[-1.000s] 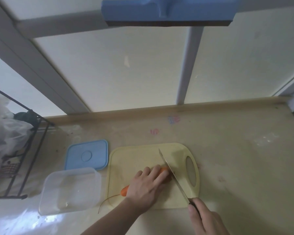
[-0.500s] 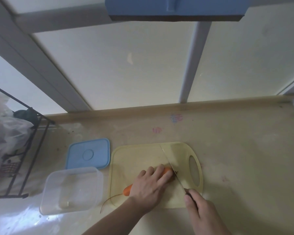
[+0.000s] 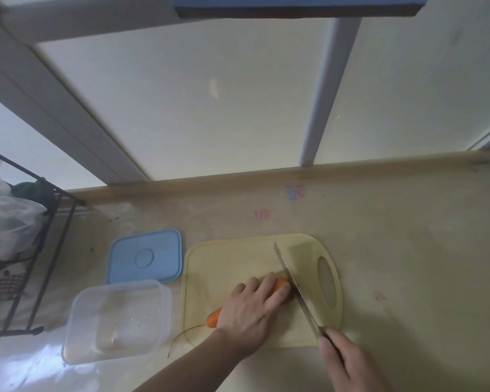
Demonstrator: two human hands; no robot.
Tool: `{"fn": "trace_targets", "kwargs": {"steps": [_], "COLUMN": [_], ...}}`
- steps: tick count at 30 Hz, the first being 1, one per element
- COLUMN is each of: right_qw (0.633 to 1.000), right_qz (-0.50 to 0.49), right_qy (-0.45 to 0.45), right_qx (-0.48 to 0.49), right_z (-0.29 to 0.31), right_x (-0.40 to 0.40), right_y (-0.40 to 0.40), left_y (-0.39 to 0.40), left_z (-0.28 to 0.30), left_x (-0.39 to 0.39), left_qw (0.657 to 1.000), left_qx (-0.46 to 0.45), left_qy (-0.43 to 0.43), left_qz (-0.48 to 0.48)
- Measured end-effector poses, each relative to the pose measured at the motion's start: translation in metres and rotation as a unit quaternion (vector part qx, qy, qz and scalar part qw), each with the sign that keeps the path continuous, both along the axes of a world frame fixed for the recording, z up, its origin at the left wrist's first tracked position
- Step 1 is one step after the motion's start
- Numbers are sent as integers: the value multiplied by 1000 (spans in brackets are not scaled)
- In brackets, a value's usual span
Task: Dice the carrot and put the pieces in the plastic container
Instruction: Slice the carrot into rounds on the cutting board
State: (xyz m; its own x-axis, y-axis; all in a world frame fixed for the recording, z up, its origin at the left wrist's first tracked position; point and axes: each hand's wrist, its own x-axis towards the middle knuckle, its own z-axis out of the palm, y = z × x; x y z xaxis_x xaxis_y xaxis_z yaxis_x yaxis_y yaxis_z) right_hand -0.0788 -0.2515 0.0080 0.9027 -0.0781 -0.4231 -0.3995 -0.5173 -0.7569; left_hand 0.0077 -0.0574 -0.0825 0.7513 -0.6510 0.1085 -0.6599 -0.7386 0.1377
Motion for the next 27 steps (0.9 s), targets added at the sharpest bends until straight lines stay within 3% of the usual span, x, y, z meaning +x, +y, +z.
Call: {"fn": "trace_targets", "kwargs": {"steps": [19,23,27], "right_qw": [998,997,998], "right_qz": [2,19,-25], "right_qy": [37,13,-36], "right_qx": [-59,-77,-50], "right_z": [-29,-29,-38], "right_x": [14,24,50], "right_y": [9,-7,-30], "left_y": [2,2,1], "left_z": [-1,-1,2], "left_x": [5,4,1], "left_qw": [1000,1000,999], "left_qx": [-13,-14,-34], "left_qy": [-4,14,27], "left_qz": [10,19,23]}}
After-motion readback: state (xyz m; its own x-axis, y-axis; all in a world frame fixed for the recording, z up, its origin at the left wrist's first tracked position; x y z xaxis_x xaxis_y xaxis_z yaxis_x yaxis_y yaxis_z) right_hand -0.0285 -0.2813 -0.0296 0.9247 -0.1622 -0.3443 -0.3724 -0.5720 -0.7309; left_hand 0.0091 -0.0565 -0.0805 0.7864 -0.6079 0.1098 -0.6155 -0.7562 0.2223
